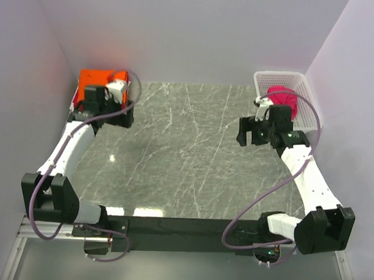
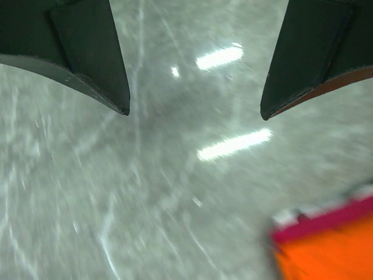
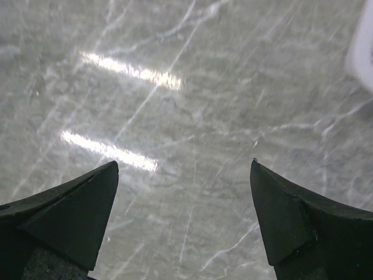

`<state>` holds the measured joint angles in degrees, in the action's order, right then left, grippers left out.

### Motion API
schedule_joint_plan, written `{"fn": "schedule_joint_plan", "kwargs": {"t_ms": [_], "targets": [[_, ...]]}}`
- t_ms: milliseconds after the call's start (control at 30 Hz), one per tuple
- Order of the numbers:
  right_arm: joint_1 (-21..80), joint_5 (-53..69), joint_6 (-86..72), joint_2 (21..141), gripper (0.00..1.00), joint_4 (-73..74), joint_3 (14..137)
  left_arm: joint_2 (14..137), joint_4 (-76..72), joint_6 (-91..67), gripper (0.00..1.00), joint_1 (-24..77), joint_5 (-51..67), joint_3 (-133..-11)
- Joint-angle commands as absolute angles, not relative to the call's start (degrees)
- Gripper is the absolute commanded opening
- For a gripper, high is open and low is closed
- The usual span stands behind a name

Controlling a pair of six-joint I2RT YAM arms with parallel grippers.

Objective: Fold and stack the t-shirts
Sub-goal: Neatly place the folded tshirt to the corner

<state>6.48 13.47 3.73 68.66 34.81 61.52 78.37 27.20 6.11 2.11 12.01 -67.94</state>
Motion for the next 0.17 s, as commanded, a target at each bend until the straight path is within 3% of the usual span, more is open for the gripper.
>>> {"fn": "schedule_joint_plan", "kwargs": {"t_ms": [0,133], "targets": [[6.2,14.7,5.3,65.4,1.0,34.5,57.8,73.6,22.6,4.7,0.99,5.9,10.6,-62.3],[6.2,13.5,6.6,64.5,1.0,36.0,57.1,71.7,19.6,3.1,0.99,7.9,8.2,-58.1]]}}
